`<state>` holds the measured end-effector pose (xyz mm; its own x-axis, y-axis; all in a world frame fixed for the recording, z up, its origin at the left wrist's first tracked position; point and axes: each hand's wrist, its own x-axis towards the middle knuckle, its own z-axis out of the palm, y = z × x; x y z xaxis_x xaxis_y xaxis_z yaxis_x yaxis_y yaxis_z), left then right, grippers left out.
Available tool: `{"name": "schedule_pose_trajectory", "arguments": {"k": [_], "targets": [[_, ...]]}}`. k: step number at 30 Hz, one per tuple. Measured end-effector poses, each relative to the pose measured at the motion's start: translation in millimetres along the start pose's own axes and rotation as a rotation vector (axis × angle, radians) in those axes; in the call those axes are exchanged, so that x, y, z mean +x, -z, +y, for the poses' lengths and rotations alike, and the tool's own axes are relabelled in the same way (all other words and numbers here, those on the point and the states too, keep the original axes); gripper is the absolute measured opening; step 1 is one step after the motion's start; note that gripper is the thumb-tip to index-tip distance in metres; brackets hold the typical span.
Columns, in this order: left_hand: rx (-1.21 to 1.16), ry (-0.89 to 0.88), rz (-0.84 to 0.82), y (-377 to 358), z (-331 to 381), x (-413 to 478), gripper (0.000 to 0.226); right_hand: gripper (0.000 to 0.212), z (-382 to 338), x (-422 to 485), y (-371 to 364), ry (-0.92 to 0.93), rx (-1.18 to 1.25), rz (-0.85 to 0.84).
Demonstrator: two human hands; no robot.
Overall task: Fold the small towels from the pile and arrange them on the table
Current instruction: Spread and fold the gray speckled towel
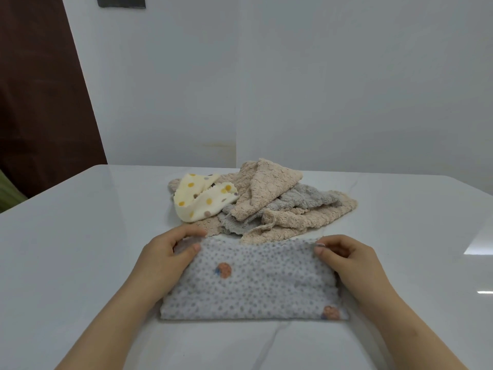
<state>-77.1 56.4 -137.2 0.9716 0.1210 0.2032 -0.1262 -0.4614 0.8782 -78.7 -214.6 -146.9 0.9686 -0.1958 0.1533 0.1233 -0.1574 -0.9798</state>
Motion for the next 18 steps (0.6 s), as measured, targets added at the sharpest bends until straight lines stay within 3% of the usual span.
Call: {"name": "schedule_pose_trajectory", "arguments": {"k": [11, 18], "targets": [[-0.258, -0.015, 0.173, 5.3, 8.9, -0.8, 0.012, 0.013, -8.5, 2.3, 6.1, 0.011, 0.25, 0.098], [-0.328, -0.072, 0.218, 11.4, 16.9, -4.1, 0.017, 0.02, -18.5, -2.6, 8.7, 0.14, 0.27, 0.145]]}}
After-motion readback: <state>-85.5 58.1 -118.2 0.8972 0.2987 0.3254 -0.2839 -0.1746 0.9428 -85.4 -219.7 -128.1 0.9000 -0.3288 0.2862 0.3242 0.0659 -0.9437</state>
